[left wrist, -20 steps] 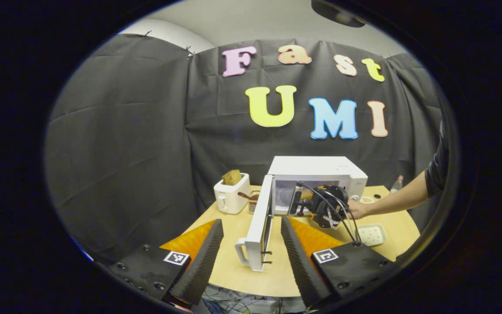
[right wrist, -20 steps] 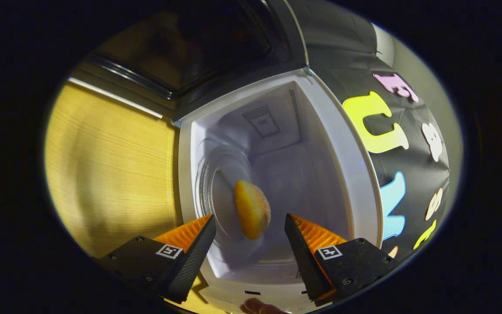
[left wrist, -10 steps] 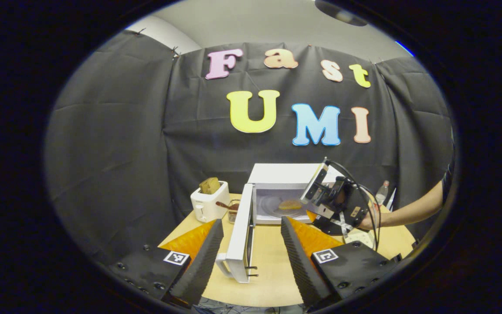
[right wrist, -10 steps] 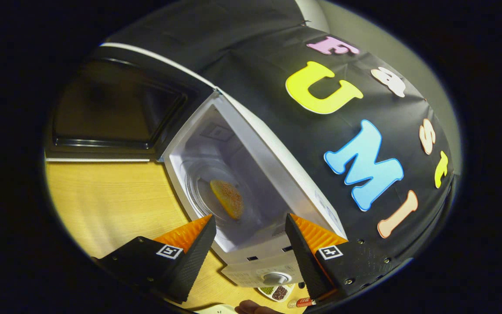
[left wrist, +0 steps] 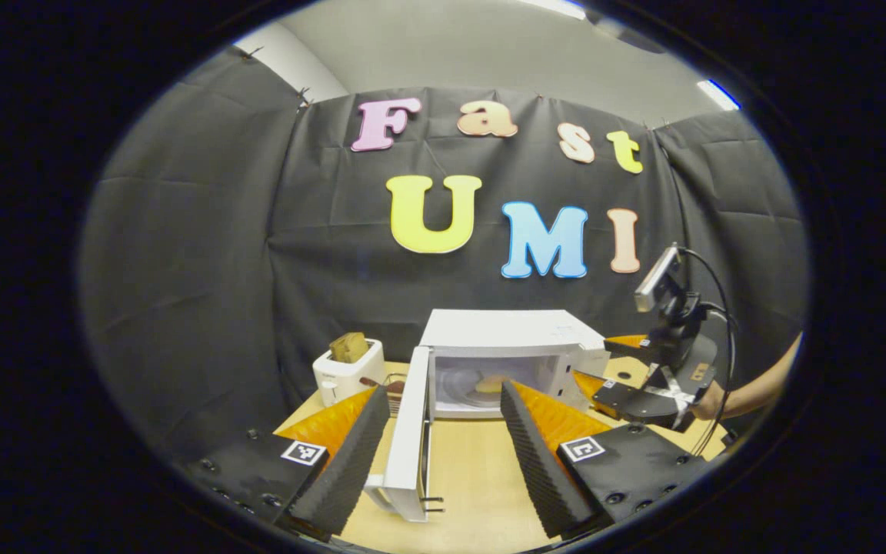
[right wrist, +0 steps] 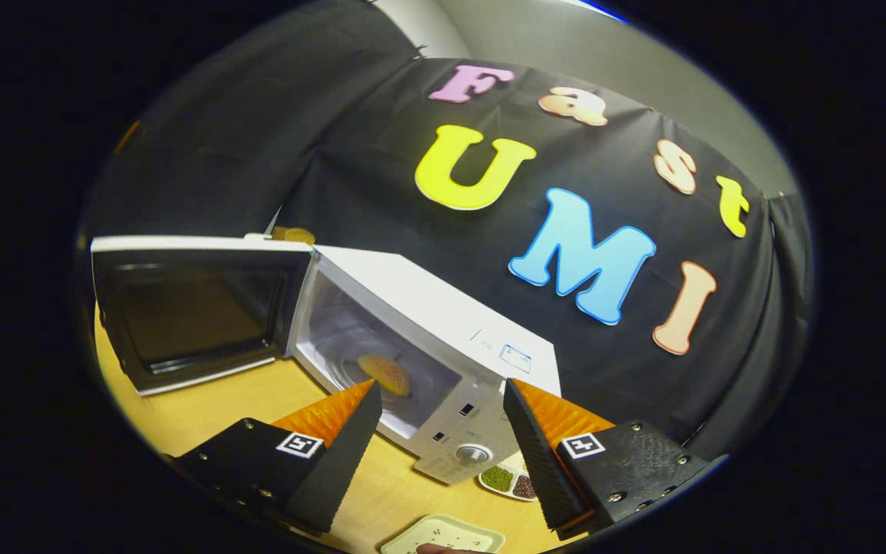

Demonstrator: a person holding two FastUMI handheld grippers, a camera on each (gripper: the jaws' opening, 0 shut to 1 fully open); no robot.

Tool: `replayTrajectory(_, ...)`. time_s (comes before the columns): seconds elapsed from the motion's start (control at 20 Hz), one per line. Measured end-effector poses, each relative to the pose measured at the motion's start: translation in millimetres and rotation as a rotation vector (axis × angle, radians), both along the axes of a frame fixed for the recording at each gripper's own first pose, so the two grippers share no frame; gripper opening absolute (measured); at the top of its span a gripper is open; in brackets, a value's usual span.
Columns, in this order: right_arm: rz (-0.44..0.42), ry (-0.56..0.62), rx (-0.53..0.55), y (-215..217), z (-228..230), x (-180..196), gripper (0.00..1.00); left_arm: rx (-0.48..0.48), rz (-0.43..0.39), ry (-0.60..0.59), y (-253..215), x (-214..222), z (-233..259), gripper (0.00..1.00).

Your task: Open the microwave oven with the left hand, put the food in, and close the microwave oven.

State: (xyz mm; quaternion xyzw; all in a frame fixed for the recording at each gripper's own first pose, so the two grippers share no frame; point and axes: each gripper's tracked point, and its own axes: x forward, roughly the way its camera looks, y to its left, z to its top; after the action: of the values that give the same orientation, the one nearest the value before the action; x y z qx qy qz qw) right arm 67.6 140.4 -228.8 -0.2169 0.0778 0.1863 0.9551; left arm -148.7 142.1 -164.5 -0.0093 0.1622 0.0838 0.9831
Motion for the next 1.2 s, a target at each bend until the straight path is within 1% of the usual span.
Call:
replayTrajectory(0.15,-0.076,-0.005,0.124,-17.8,35.8,-17.1,0.97,0.014,-0.006,-0.04,5.6,12.9,6.5,0.95)
replayTrajectory(0.25,-0.131,-0.025,0.21,-28.1,57.4,-29.1,0.97,0.015,-0.028,-0.06,4.8,19.2,11.0,0.94)
replayTrajectory(0.45,-0.229,-0.07,0.307,-44.3,91.0,-52.8,0.96,0.005,-0.117,-0.069,-1.7,26.2,11.7,0.95)
replayTrajectory(0.55,-0.268,-0.092,0.326,-50.6,104.6,-64.1,0.97,0.003,-0.159,-0.076,-4.3,32.4,13.8,0.95)
replayTrajectory(0.65,-0.302,-0.106,0.336,-54.9,112.8,-75.6,0.97,-0.005,-0.183,-0.088,-3.1,35.0,15.6,0.95)
replayTrajectory(0.8,-0.333,-0.112,0.353,-57.3,121.0,-91.5,0.97,-0.015,-0.194,-0.106,2.2,32.6,19.7,0.95)
replayTrajectory(1.0,-0.339,-0.127,0.352,-54.4,130.1,-105.9,0.97,-0.022,-0.187,-0.09,15.3,25.2,12.8,0.94)
replayTrajectory(1.15,-0.345,-0.118,0.349,-52.8,126.1,-110.2,0.96,-0.034,-0.185,-0.077,21.1,18.1,10.6,0.56)
replayTrajectory(1.2,-0.346,-0.108,0.349,-51.5,124.1,-111.2,0.97,-0.024,-0.184,-0.071,24.2,15.8,10.7,0.44)
